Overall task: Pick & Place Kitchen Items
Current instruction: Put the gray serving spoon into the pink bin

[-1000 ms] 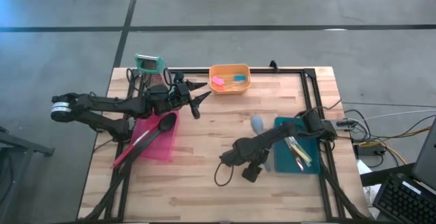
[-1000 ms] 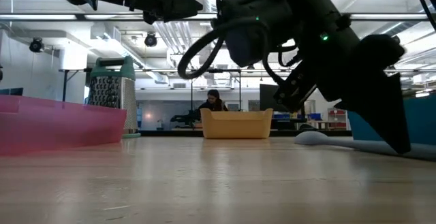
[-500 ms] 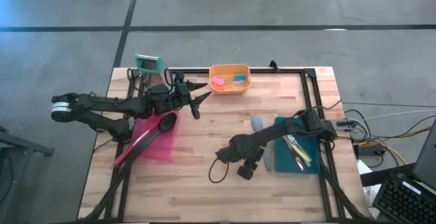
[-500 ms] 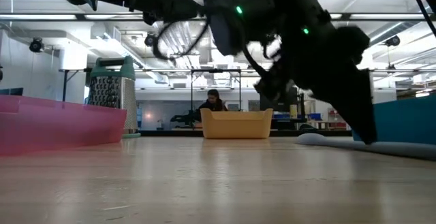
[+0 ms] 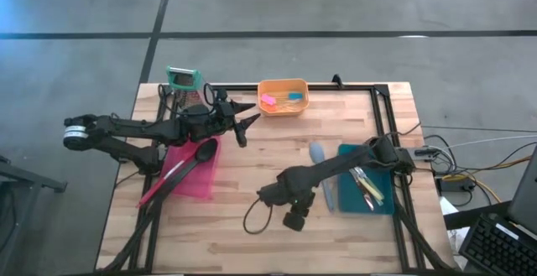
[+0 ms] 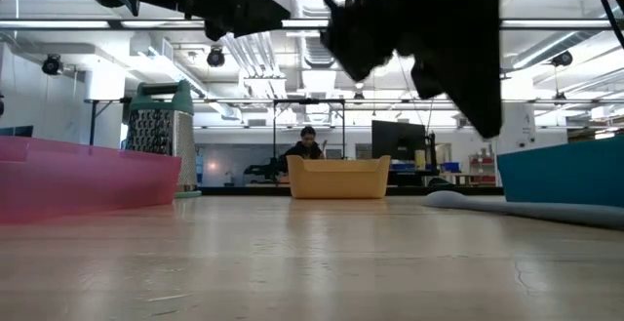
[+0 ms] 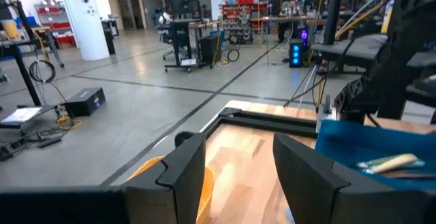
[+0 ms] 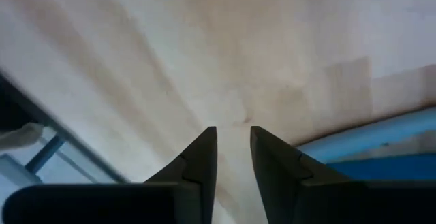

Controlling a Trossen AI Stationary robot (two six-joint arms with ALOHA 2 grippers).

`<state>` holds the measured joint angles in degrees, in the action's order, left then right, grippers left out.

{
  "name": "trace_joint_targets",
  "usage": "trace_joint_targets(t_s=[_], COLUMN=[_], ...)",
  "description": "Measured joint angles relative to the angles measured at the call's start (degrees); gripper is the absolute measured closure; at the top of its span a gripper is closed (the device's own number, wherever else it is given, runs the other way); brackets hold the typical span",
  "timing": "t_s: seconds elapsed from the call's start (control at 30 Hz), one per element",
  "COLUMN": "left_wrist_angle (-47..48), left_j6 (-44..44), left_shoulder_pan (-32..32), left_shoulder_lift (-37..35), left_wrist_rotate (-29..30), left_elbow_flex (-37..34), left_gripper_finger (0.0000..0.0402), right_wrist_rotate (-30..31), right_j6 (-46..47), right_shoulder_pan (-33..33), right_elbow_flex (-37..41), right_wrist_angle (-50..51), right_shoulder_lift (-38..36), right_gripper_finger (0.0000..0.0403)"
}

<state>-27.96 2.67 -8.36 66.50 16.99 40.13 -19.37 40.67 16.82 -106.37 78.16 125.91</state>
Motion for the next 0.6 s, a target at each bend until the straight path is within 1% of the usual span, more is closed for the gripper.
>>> trace_joint_targets(t_s=[0.13,0.23,0.37,0.47,0.53,0.6], left_wrist_angle=[0.2,2.3,0.3,1.3,2.8,4.3], left_j6=[-0.9,-4.1,-4.3,-3.3,-2.1,-1.1], left_shoulder_pan=[0.0,0.1,0.1,0.3,0.5,0.5], left_shoulder_lift=[0.0,0.1,-0.1,-0.2,-0.1,-0.1], left_wrist_rotate=[0.0,0.0,0.0,-1.2,-3.1,-3.5], left_elbow_flex=[0.1,0.0,1.5,2.0,1.8,1.7], left_gripper_finger=[0.0223,0.0223,0.0223,0.0223,0.0223,0.0223], right_wrist_rotate=[0.2,3.1,2.5,3.0,5.0,7.8], right_j6=[-1.6,-5.2,-4.3,-4.6,-4.2,-2.6], right_shoulder_pan=[1.5,1.6,1.0,1.0,1.0,1.2], right_elbow_flex=[-2.3,-3.2,-4.5,-5.6,-6.0,-6.5], right_wrist_angle=[-0.3,-1.3,-1.0,-0.8,-0.7,0.0], right_shoulder_lift=[-0.1,-0.1,-0.1,-0.1,-0.1,-0.1], right_gripper_finger=[0.0334,0.0341,0.035,0.0356,0.0359,0.0361])
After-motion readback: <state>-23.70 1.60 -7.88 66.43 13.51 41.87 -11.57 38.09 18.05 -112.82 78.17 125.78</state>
